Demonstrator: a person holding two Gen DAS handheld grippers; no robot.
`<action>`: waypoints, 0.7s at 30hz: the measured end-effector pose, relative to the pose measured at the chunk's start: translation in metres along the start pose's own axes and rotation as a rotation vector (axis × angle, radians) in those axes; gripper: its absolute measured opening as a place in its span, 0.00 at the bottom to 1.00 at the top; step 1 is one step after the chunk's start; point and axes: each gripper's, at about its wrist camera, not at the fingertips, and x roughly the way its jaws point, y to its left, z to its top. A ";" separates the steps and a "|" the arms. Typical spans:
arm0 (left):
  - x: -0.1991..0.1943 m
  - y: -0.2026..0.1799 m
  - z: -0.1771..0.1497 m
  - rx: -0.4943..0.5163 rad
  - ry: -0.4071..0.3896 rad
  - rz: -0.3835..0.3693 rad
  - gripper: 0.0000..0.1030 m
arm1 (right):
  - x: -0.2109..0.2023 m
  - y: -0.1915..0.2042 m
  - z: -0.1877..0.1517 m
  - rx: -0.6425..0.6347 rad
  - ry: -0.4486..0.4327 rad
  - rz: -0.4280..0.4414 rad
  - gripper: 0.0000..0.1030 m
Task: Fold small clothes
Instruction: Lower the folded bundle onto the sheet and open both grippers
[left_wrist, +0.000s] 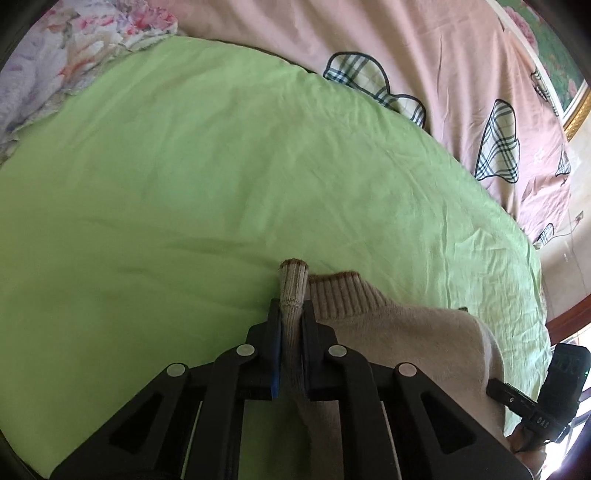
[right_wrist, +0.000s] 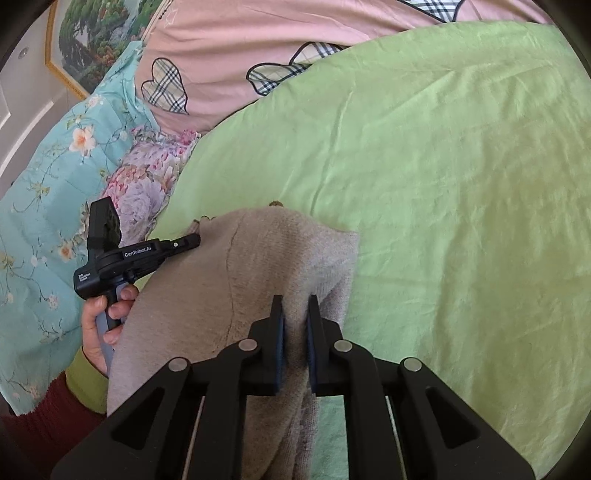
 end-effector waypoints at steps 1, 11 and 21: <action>-0.012 0.000 -0.004 0.011 -0.021 0.011 0.09 | -0.002 0.001 0.000 0.013 -0.005 -0.001 0.16; -0.114 -0.018 -0.078 0.089 -0.107 -0.034 0.20 | -0.057 0.014 -0.030 0.034 -0.090 -0.007 0.30; -0.160 -0.029 -0.172 0.120 -0.104 -0.030 0.32 | -0.089 0.020 -0.070 0.056 -0.111 0.009 0.37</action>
